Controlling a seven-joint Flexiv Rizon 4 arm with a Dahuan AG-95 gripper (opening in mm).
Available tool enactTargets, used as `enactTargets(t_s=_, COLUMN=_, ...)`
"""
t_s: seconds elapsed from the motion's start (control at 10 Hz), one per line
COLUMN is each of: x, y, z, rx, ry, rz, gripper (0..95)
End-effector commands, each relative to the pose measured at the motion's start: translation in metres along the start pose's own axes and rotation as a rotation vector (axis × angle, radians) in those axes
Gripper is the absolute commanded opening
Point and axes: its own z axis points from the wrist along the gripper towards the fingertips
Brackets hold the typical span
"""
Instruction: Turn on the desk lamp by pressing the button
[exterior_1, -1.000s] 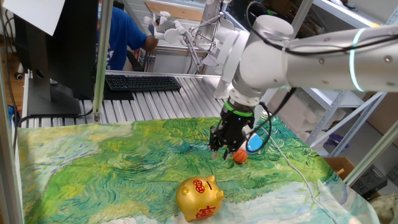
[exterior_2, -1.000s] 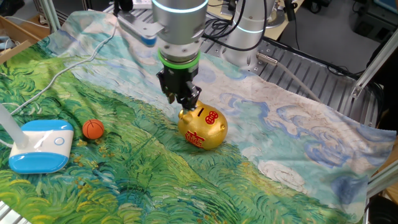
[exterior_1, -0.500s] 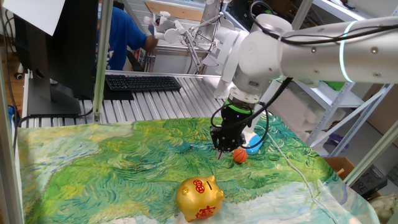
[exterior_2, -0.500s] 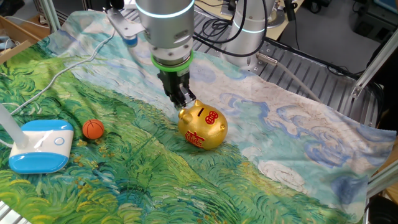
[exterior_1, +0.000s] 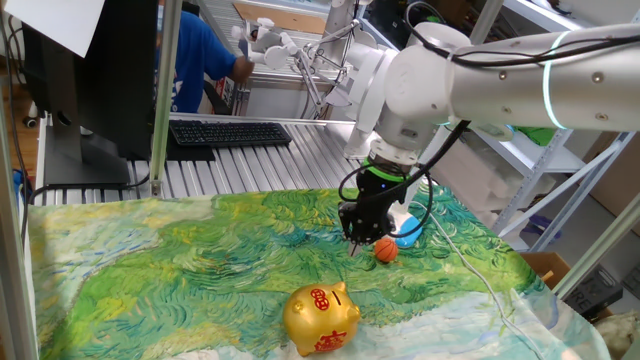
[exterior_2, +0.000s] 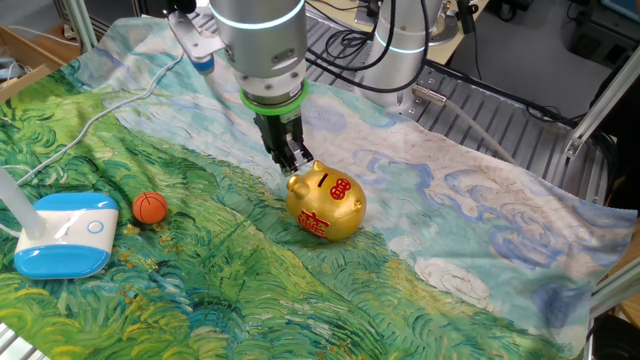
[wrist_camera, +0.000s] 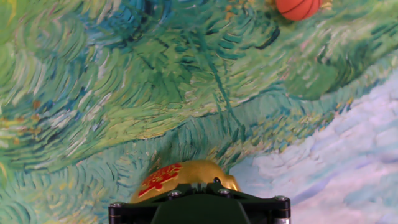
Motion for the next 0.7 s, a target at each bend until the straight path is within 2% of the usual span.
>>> enactTargets(t_s=0.1, x=-0.002, y=0.000, z=-0.003, rx=0.009, ry=-0.028, rz=-0.032, gripper=0.0)
enactTargets(t_s=0.5, x=-0.018, y=0.001, z=-0.011, rx=0.060, ry=-0.065, rz=-0.067, gripper=0.0)
enactTargets(t_s=0.7, x=-0.029, y=-0.002, z=-0.013, rx=0.068, ry=-0.075, rz=-0.081, gripper=0.0)
